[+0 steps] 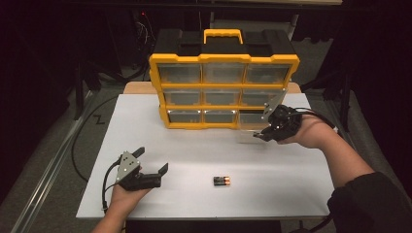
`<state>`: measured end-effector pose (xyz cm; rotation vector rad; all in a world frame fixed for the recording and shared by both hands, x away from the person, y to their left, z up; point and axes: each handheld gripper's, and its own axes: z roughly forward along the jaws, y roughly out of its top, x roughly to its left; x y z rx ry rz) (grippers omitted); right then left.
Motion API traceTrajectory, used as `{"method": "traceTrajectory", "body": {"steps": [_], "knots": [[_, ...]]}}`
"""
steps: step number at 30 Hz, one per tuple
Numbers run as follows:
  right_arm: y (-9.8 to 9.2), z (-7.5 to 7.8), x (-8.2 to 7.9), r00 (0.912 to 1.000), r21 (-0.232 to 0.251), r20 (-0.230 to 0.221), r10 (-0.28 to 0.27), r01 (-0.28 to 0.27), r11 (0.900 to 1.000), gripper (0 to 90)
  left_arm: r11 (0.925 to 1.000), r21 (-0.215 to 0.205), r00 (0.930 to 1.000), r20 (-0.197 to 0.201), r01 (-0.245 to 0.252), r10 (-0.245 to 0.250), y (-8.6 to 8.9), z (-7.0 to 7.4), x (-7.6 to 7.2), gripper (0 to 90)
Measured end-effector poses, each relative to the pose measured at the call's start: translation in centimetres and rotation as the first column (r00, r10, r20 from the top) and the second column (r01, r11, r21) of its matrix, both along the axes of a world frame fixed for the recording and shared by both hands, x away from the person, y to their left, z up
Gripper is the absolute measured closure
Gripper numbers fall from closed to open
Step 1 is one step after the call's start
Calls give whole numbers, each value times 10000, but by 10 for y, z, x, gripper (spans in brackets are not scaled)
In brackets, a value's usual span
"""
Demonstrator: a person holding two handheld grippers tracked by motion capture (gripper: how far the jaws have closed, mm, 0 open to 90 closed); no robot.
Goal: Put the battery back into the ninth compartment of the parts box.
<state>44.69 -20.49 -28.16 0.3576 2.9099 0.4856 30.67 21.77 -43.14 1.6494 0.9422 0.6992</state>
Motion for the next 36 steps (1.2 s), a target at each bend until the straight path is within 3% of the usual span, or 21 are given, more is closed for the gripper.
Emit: {"method": "traceTrajectory", "body": {"steps": [17,36], "knots": [[15,10,21,9997,-198,216,-119,123,9997,789,10000,1,10000,-8,58,-58,0,0,-1,2],[22,-2,49,9984,-615,415,-381,406,9973,788,10000,3,10000,12,61,-61,1,1,-1,2]]}}
